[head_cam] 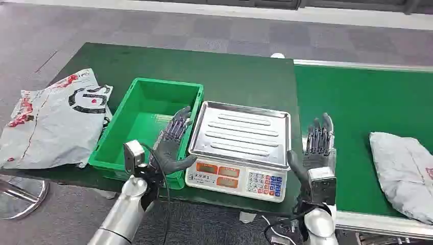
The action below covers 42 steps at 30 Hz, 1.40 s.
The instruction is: Moved the parcel from conveyor to table for the left to box.
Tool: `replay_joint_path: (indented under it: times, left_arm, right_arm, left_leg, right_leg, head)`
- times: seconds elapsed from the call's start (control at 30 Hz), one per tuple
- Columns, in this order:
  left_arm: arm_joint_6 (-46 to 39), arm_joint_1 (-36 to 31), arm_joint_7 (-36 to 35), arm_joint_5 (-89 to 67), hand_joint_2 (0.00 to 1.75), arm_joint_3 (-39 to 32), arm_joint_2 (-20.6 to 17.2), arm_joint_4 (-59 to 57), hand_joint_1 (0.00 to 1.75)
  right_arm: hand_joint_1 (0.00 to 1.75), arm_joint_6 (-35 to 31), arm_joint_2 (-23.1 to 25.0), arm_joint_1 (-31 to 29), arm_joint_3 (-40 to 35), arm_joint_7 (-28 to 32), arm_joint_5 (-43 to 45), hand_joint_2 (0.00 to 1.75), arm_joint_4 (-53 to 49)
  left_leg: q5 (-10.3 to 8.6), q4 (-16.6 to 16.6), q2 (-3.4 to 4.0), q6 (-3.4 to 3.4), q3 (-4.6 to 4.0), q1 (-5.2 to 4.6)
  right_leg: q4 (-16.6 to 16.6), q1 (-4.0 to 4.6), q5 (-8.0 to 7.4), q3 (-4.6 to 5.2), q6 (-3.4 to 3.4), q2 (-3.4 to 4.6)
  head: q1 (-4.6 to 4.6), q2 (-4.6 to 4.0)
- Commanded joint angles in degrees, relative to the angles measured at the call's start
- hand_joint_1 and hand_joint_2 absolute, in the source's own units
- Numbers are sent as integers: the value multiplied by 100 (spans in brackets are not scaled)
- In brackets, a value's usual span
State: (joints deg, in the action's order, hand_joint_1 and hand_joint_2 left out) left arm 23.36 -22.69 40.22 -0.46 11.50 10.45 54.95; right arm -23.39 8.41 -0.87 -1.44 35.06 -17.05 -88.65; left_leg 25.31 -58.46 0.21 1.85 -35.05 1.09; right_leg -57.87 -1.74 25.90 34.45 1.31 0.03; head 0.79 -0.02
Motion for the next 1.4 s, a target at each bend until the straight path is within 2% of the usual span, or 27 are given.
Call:
replay_joint_path:
  times: [0.03, 0.17, 0.23, 0.33, 0.5, 0.57, 0.63, 0.77, 0.8, 0.97, 1.1, 1.2, 1.27, 1.4]
  left_arm:
    - [52, -226, -22, 10, 175, 255, -71, -393, 0]
    - [38, -319, -22, -74, 175, 434, -84, -564, 0]
    - [18, -297, -22, -48, 175, 457, -83, -511, 0]
    - [12, -279, -22, -46, 175, 474, -96, -483, 0]
    - [-15, -231, -22, -39, 175, 496, -171, -481, 0]
    - [-3, -236, -22, -31, 175, 497, -204, -501, 0]
    - [-35, -291, -22, -72, 175, 561, -233, -592, 0]
    - [-9, -349, -22, -55, 175, 627, -234, -700, 0]
    - [-84, -373, -22, -118, 175, 698, -231, -716, 0]
    - [-118, -380, -22, -136, 175, 721, -214, -726, 0]
    - [-270, -416, -22, -183, 175, 860, -231, -747, 0]
    - [-269, -433, -22, -164, 175, 870, -232, -764, 0]
    - [-271, -459, -22, -166, 175, 904, -236, -791, 0]
    - [-369, -486, -22, -156, 175, 922, -264, -787, 0]
  right_arm:
    - [0, -400, -618, -1027, 1126, -428, -280, 175, 885]
    - [0, -776, -1327, -1849, 1592, -1193, -1461, 175, 2030]
    - [0, -761, -1629, -2127, 1775, -1346, -1742, 175, 2604]
    - [0, -778, -1849, -2017, 1943, -1297, -1783, 175, 2821]
    - [0, -1059, -2243, -1898, 2265, -1714, -2344, 175, 3765]
    - [0, -964, -2547, -2022, 2405, -1971, -2476, 175, 4316]
    - [0, -636, -2933, -2166, 2515, -2614, -2700, 175, 4935]
    - [0, -12, -3480, -2277, 2500, -3437, -3116, 175, 5624]
    - [0, 293, -3672, -2343, 2393, -3868, -3407, 175, 5905]
    - [0, 320, -3711, -2361, 2400, -3894, -3427, 175, 5961]
    - [0, 975, -3926, -2579, 2173, -4592, -3939, 175, 6641]
    - [0, 1176, -3933, -2604, 2120, -4687, -4032, 175, 6788]
    - [0, 1536, -3922, -2577, 1960, -4830, -4232, 175, 6897]
    - [0, 2013, -3733, -2564, 1750, -4547, -4380, 175, 6866]
  left_leg:
    - [-3, 5, -3, -13, 9, 0]
    - [-6, 5, -8, -16, 10, -4]
    - [-3, -5, -2, -13, 6, -3]
    - [-6, -3, -11, -20, 12, -3]
    - [-3, -6, -30, -16, 15, -6]
    - [-2, -4, -33, -21, 17, -7]
    - [0, -8, -30, -24, 9, -8]
    - [2, -12, -37, -29, 0, -18]
    - [1, -8, -43, -35, 3, -20]
    - [8, -11, -19, -30, 0, -30]
    - [9, -9, -19, -32, 3, -34]
    - [9, -12, -20, -31, -1, -29]
    - [10, -10, -11, -32, 2, -30]
    - [10, -8, -14, -32, 4, -29]
  right_leg:
    - [12, 3, -5, -13, -8, -3]
    - [14, -1, -9, -17, -5, -9]
    - [9, -1, -10, -13, 0, -3]
    - [22, 1, -15, -28, -2, -11]
    - [17, -3, -9, -35, 5, -28]
    - [20, -4, -9, -37, 3, -29]
    - [16, -4, -8, -30, 7, -26]
    - [10, -15, -5, -24, 12, -31]
    - [17, -16, -5, -31, 8, -38]
    - [10, -26, -6, -18, 11, -15]
    - [10, -29, -3, -19, 11, -17]
    - [11, -25, -2, -16, 19, -17]
    - [12, -25, -4, -16, 17, -8]
    - [14, -24, -4, -19, 14, -9]
  head:
    - [0, 0]
    - [-2, 0]
    - [0, 0]
    - [0, 0]
    - [-2, 0]
    - [-2, 0]
    - [-2, 0]
    - [-2, 0]
    - [-2, 0]
    - [-2, 0]
    - [-2, 0]
    - [-2, 0]
    - [-2, 0]
    - [-2, 0]
